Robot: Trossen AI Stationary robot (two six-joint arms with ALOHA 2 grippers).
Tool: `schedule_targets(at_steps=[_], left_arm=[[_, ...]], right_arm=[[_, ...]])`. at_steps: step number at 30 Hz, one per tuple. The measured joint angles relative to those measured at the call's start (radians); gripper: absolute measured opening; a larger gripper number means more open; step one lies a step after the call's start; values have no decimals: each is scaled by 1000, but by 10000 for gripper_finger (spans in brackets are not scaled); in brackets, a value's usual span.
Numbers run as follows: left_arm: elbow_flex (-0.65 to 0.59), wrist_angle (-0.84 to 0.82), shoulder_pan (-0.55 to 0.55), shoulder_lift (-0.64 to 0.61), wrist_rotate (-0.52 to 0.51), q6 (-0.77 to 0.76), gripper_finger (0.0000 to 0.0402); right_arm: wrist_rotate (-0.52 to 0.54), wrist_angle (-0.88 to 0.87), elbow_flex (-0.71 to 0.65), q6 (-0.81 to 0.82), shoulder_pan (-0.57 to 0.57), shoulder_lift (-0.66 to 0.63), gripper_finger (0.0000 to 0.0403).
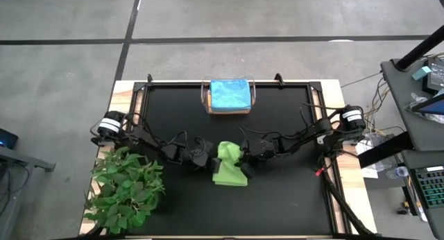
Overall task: Fold microfiber towels
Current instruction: Put the green microfiber cloth into the transparent bin
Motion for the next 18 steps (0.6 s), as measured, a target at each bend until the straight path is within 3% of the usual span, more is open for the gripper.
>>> schedule_targets(at_steps=[6,12,18], left_arm=[[1,8,12,-68,-55,124,2],[2,4,73,-172,-56,282,2],[8,8,169,-254,-56,390,2]], right_arm=[[54,-55,0,-73,-17,-79,15],[59,-114,0,-157,-103,-179,14],[59,-319,89,-342,-216,-270,13]])
